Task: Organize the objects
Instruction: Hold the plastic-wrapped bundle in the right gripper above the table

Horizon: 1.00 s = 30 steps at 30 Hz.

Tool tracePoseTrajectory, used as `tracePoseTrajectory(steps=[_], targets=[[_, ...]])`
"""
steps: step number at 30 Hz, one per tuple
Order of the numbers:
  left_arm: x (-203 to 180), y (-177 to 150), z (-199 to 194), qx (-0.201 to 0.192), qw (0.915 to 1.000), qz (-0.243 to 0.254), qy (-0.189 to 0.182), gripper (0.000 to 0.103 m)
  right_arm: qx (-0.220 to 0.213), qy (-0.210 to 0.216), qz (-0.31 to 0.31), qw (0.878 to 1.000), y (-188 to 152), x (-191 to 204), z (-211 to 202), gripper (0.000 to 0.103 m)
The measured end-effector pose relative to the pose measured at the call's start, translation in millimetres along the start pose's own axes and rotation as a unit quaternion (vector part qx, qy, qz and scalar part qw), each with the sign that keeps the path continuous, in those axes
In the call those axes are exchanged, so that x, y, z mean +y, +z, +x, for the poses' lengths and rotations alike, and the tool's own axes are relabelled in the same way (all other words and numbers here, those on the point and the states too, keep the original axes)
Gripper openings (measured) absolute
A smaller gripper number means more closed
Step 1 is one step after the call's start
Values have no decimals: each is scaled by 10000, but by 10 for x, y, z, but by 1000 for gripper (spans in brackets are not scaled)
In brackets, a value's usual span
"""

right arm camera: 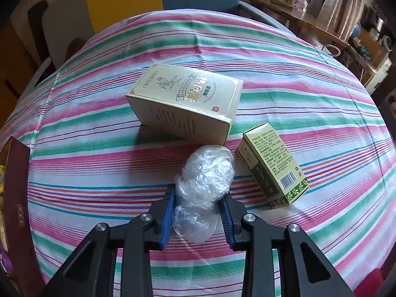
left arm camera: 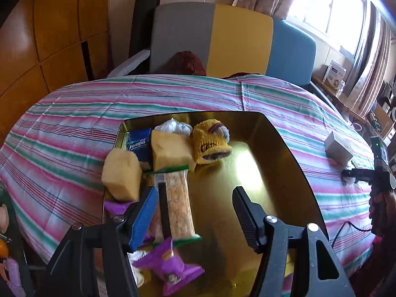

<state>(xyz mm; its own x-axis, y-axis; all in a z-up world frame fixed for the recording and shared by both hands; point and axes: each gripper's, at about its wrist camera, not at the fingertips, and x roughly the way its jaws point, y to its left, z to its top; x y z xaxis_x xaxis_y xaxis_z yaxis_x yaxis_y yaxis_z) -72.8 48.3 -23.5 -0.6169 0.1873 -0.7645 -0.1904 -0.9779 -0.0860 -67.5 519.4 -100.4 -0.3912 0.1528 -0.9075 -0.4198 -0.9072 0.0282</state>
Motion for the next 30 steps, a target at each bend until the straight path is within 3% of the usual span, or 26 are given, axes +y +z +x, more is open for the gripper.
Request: tracePoseTrajectory(steps=[23, 30], targets=[[24, -233, -136, 25, 9999, 96, 24, 64, 0, 3, -486, 9988, -127, 287, -115, 34], [79, -237, -167, -24, 10000, 33, -56, 64, -277, 293, -557, 9976, -64, 449, -483, 34]])
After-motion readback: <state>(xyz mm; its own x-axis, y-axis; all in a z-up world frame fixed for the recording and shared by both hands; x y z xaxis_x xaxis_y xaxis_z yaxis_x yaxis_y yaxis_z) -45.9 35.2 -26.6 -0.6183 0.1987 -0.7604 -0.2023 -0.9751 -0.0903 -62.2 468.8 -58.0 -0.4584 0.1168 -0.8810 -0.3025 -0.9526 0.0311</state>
